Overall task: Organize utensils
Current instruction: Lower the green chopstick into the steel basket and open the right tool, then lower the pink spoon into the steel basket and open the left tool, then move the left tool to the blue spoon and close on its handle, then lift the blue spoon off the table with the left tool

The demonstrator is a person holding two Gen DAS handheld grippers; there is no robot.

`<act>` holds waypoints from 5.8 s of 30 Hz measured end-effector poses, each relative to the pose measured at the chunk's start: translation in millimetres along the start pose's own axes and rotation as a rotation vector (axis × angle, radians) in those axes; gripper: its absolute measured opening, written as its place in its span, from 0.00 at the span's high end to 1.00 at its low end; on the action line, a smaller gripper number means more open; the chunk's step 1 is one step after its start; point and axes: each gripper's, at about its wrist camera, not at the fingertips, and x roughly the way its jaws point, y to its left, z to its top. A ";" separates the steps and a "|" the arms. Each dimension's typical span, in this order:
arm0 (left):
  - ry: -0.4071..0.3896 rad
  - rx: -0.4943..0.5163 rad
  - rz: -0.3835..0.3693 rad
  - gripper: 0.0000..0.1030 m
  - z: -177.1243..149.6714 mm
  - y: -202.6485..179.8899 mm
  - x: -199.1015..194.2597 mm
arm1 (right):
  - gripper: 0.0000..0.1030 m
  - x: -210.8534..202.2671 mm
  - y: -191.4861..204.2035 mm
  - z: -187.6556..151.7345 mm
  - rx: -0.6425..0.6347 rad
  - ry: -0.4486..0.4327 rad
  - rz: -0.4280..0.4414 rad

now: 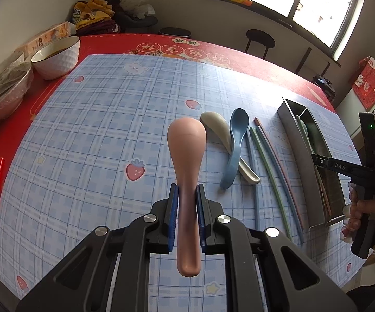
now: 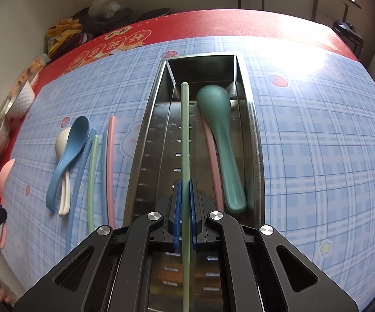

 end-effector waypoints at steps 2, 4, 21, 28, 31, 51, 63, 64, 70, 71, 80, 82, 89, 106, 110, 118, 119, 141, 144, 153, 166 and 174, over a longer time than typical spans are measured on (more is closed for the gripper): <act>-0.001 -0.007 0.007 0.87 -1.1 0.5 -1.4 | 0.94 2.6 1.0 -1.8 -0.002 0.010 0.004; -0.003 -0.012 0.012 0.87 -1.8 0.1 -2.6 | 0.94 4.7 2.1 -2.3 -0.003 0.017 0.011; 0.009 0.000 -0.009 0.87 3.4 -21.4 3.9 | 0.92 -10.9 -4.6 -6.1 0.008 0.024 0.063; 0.010 0.011 -0.043 0.87 14.6 -39.2 8.3 | 0.73 -45.7 -8.6 -9.5 -0.014 -0.044 0.050; 0.011 0.018 -0.063 0.87 20.0 -49.2 10.2 | 0.50 -62.1 -12.4 -11.7 -0.022 -0.088 0.046; 0.046 0.136 -0.181 0.87 55.7 -167.0 42.3 | 0.18 -87.6 -83.4 -21.2 0.073 -0.144 -0.009; 0.100 0.120 -0.174 0.87 79.5 -230.1 92.6 | 0.16 -83.9 -123.0 -15.5 0.087 -0.142 0.020; 0.108 0.117 -0.172 0.87 80.6 -234.1 97.0 | 0.16 -83.5 -127.3 -14.7 0.090 -0.141 0.023; 0.164 0.089 -0.135 0.87 89.7 -251.6 127.0 | 0.16 -81.5 -150.2 -11.1 0.117 -0.138 0.031; 0.174 0.082 -0.128 0.87 90.7 -252.6 131.7 | 0.16 -81.4 -153.0 -11.1 0.122 -0.138 0.031; 0.254 0.052 -0.118 0.87 95.4 -259.1 161.2 | 0.16 -79.1 -173.7 -14.8 0.171 -0.132 0.025; 0.276 0.042 -0.134 0.87 95.6 -259.1 165.0 | 0.16 -79.5 -175.8 -15.7 0.180 -0.132 0.023; 0.279 0.064 -0.188 0.87 96.9 -258.4 155.4 | 0.16 -82.7 -172.6 -17.8 0.200 -0.132 0.016; 0.052 0.166 -0.177 0.61 74.1 -185.3 53.0 | 0.16 -91.6 -103.5 -22.6 0.205 -0.183 0.080; 0.020 0.147 -0.148 0.61 65.2 -147.7 35.4 | 0.16 -91.7 -79.7 -22.5 0.181 -0.180 0.101; 0.083 0.122 -0.079 0.61 49.5 -78.3 41.7 | 0.16 -85.1 -43.1 -24.5 0.126 -0.141 0.135; 0.091 0.125 -0.078 0.61 48.7 -72.9 44.5 | 0.16 -82.8 -40.9 -24.9 0.126 -0.129 0.138; 0.220 0.021 -0.195 0.84 56.7 -45.2 112.3 | 0.16 -76.0 -50.9 -36.7 0.208 -0.082 0.109; 0.226 0.021 -0.201 0.84 57.8 -47.5 115.9 | 0.16 -77.1 -51.2 -37.0 0.216 -0.088 0.101; 0.196 0.047 -0.190 0.94 57.8 -51.5 110.7 | 0.16 -75.3 -39.7 -35.1 0.204 -0.091 0.090; 0.120 0.020 -0.150 0.94 34.3 -19.2 61.8 | 0.16 -67.7 8.7 -26.1 0.093 -0.086 0.113; 0.078 0.020 -0.137 0.94 17.8 4.2 36.2 | 0.32 -57.3 62.7 -27.4 -0.066 -0.065 0.076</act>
